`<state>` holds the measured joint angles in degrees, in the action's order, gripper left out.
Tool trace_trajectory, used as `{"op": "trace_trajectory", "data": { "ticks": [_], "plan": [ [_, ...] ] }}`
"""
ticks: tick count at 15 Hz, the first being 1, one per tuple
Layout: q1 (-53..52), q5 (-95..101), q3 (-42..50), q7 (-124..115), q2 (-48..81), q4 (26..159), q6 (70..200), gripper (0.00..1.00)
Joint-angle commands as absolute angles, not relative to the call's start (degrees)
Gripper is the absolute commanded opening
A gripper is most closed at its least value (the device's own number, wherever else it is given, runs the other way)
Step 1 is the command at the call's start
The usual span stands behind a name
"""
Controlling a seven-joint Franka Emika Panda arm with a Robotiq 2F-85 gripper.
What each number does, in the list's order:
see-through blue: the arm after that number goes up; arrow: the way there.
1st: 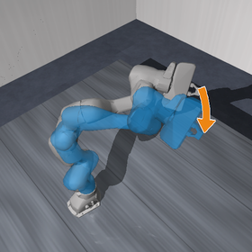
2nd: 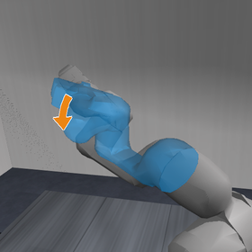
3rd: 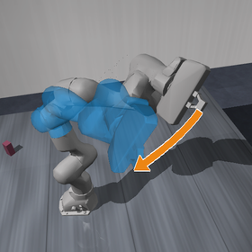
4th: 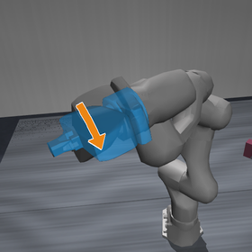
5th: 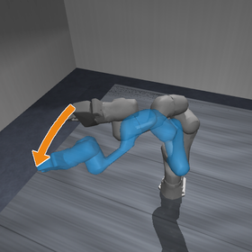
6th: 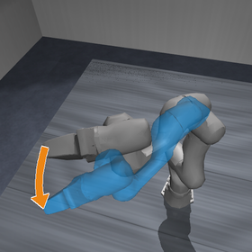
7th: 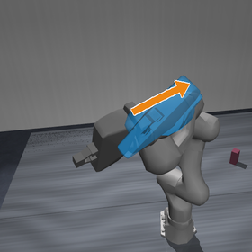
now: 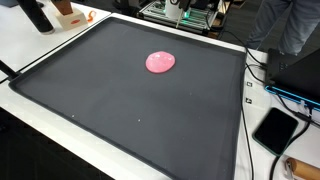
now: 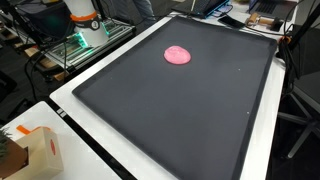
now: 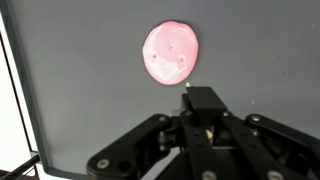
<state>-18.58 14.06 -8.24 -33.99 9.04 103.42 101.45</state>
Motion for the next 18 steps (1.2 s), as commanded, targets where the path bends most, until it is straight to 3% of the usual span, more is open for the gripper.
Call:
{"op": "trace_trajectory", "data": {
  "ticks": [1,9,10,18],
  "plan": [
    [-17.8,14.2,-9.3,-34.1,9.1,103.0,101.1,0.13],
    [-17.7,14.2,-9.4,-34.3,9.1,103.0,101.0,0.13],
    [-17.2,12.5,-9.3,-32.3,9.1,103.6,101.8,0.03],
    [-13.2,5.0,-9.0,-13.6,7.5,112.8,109.4,0.03]
  ]
}}
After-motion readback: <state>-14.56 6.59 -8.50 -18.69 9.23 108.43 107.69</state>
